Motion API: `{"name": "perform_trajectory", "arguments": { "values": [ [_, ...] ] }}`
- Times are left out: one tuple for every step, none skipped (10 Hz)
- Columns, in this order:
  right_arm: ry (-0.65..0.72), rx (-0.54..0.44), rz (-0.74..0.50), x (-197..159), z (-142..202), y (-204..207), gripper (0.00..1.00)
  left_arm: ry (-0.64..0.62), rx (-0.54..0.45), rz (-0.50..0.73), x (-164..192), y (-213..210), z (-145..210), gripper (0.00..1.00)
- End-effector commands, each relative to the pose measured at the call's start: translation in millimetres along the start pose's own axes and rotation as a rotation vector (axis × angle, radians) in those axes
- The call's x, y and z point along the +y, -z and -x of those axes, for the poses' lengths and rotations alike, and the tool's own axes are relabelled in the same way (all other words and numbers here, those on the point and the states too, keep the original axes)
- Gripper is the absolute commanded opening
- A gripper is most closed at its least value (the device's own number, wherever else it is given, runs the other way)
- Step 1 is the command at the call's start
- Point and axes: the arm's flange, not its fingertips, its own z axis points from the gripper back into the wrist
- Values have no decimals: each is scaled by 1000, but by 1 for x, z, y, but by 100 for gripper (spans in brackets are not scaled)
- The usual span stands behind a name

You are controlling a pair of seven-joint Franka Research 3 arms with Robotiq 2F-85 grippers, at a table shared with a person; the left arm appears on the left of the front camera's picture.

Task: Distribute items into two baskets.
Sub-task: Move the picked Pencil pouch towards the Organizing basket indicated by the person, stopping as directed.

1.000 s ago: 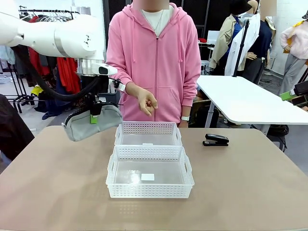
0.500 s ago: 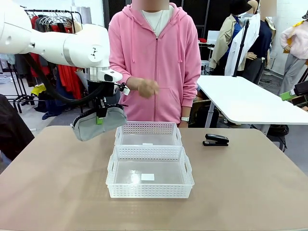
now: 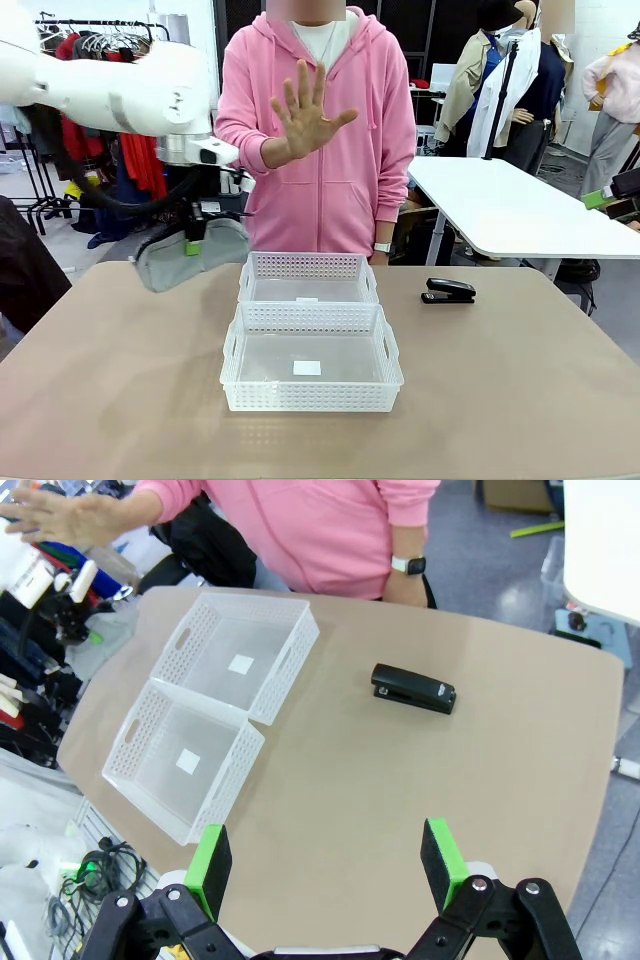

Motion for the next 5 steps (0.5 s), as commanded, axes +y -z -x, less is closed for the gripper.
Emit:
{"name": "perform_trajectory", "arguments": {
  "values": [
    [-5, -5, -5, 1, -1, 0, 100, -53, -47, 43, -22, 1, 77, 0],
    [-5, -5, -5, 1, -1, 0, 100, -54, -48, 65, -31, -3, 98, 0],
    [-5, -5, -5, 1, -1, 0, 100, -48, -46, 92, -38, -7, 108, 0],
    [-5, -5, -5, 1, -1, 0, 100, -48, -19, 81, -42, -9, 111, 0],
    [-5, -5, -5, 1, -1, 0, 100, -39, -10, 80, -41, -9, 111, 0]
  ]
}}
